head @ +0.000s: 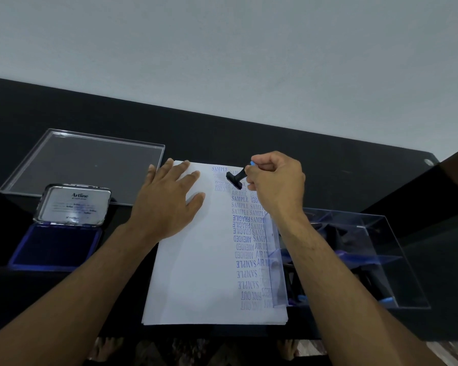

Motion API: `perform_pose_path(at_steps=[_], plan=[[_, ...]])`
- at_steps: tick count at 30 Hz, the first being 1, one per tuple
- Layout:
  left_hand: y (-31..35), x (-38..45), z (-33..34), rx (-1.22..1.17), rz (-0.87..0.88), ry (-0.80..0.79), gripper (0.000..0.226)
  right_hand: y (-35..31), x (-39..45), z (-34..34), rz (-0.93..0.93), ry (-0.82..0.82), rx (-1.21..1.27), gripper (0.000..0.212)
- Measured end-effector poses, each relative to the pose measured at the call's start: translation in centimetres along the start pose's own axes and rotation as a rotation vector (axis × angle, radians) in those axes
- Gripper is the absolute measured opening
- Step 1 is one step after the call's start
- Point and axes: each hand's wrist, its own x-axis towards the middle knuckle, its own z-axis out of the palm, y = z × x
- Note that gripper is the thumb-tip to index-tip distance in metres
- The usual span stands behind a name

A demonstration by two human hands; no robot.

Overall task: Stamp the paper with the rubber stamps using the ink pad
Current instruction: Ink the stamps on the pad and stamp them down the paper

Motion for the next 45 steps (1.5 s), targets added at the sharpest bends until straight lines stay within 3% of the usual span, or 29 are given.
perform_pose_path(at_steps=[10, 19, 28, 34, 45], plan=[[-2.0, -4.2, -3.6, -0.059, -0.051, 0.069, 0.059, -2.4, -3.1, 2.6, -0.056, -0.103, 0.023, 0.020], [-7.7, -12.3, -7.2, -0.070, -0.178, 0.154, 0.064, -5.6, -9.1, 8.8, -0.169, -0.311, -0.041, 0.013], [-12.7, -19.0, -7.6, -0.040, -0.318, 0.156, 0.078, -8.4, -14.6, 12.7, -0.355, -0.526, -0.132, 0.024], [-15.1, -20.9, -6.7, 0.012, -0.329, 0.119, 0.083, -9.6, -16.8, 14.5, -0.549, -0.567, -0.231, 0.023], [-15.3, -21.1, -6.3, 0.079, -0.344, 0.079, 0.086, -10.2, -17.9, 15.7, -0.620, -0.651, -0.395, 0.026]])
